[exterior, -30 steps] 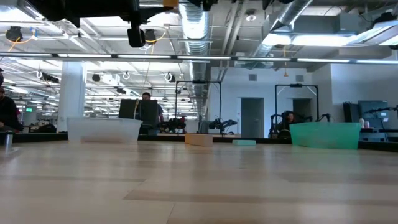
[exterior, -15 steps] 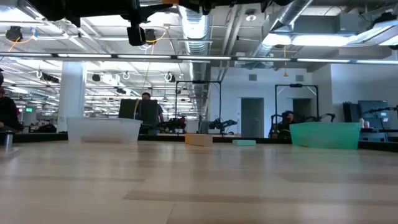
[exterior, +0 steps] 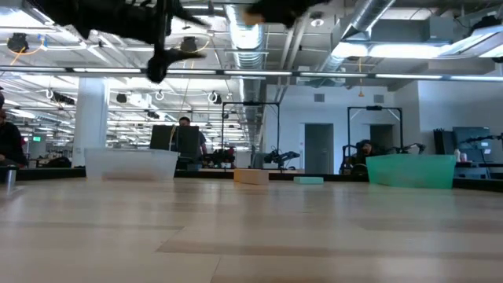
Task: Sort & place blocks by color
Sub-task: Put the orange block into the light blue bin, then put the brown block into the transparent bin
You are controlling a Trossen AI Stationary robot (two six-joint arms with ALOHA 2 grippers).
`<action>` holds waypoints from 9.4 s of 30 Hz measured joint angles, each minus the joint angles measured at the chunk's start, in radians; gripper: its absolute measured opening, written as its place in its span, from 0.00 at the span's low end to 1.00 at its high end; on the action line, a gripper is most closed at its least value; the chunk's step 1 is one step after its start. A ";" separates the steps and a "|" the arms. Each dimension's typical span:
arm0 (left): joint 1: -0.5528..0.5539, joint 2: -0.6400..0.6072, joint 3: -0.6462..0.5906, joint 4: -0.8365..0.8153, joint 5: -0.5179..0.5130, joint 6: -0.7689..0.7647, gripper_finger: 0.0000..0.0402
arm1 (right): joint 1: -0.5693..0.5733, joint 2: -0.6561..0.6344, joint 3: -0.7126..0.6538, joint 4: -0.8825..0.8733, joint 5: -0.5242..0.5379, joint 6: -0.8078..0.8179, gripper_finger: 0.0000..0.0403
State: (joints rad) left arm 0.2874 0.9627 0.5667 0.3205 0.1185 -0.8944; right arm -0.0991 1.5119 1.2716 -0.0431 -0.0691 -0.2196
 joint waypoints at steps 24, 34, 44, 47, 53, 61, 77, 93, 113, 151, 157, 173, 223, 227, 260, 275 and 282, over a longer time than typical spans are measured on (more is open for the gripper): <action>0.021 -0.032 -0.001 -0.331 -0.096 0.132 0.53 | -0.714 0.051 -0.001 -1.237 0.358 0.150 0.33; 0.022 -0.032 -0.001 -0.341 -0.071 0.087 0.53 | -0.848 0.293 -0.001 -1.198 0.366 0.202 0.33; 0.022 -0.032 -0.001 -0.383 -0.055 0.029 0.53 | -0.950 0.340 -0.002 -1.071 0.345 0.281 0.33; 0.022 -0.032 -0.001 -0.385 -0.053 0.019 0.53 | -0.981 0.340 -0.001 -1.065 0.333 0.298 0.33; 0.022 -0.032 -0.001 -0.385 -0.053 0.018 0.53 | -1.017 0.340 -0.001 -1.029 0.290 0.301 0.34; 0.022 -0.032 -0.001 -0.385 -0.062 0.021 0.53 | -1.015 0.340 -0.001 -0.997 0.244 0.302 0.48; 0.022 -0.032 -0.001 -0.390 -0.027 0.100 0.53 | -0.998 0.308 0.129 -1.124 0.198 0.277 0.64; 0.022 -0.031 -0.002 -0.445 -0.074 0.247 0.53 | -0.652 0.067 0.069 -0.732 0.092 0.499 0.65; 0.022 -0.031 -0.002 -0.451 -0.044 0.301 0.53 | -0.224 0.466 0.123 -0.370 0.074 0.742 0.65; 0.022 -0.031 -0.002 -0.493 -0.028 0.334 0.53 | -0.201 0.504 0.213 -0.442 0.255 0.959 0.57; 0.022 -0.031 -0.002 -0.494 -0.021 0.341 0.53 | -0.184 0.504 0.213 -0.442 0.263 0.984 0.50; 0.020 0.118 0.029 -0.413 -0.072 0.108 0.50 | -0.154 0.214 0.212 -0.799 0.378 0.898 0.43; 0.111 1.021 0.853 -0.707 -0.111 0.014 0.50 | -0.288 -0.150 0.212 -1.059 0.272 0.297 0.41; 0.112 1.021 0.853 -0.713 -0.074 0.086 0.50 | -0.290 -0.150 0.212 -1.046 0.272 0.313 0.41; 0.052 1.053 1.098 -1.052 -0.456 0.068 0.84 | -0.247 -0.149 0.212 -1.053 0.272 0.475 0.41; 0.012 1.260 1.099 -1.043 -0.359 -0.102 0.81 | -0.232 -0.149 0.212 -1.109 0.272 0.458 0.41; 0.005 1.262 1.099 -1.043 -0.408 -0.118 0.78 | -0.232 -0.149 0.212 -1.109 0.272 0.446 0.41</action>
State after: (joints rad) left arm 0.2922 2.2250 1.6653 -0.7227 -0.2894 -1.0126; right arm -0.3309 1.3628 1.4837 -1.1522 0.2028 0.2266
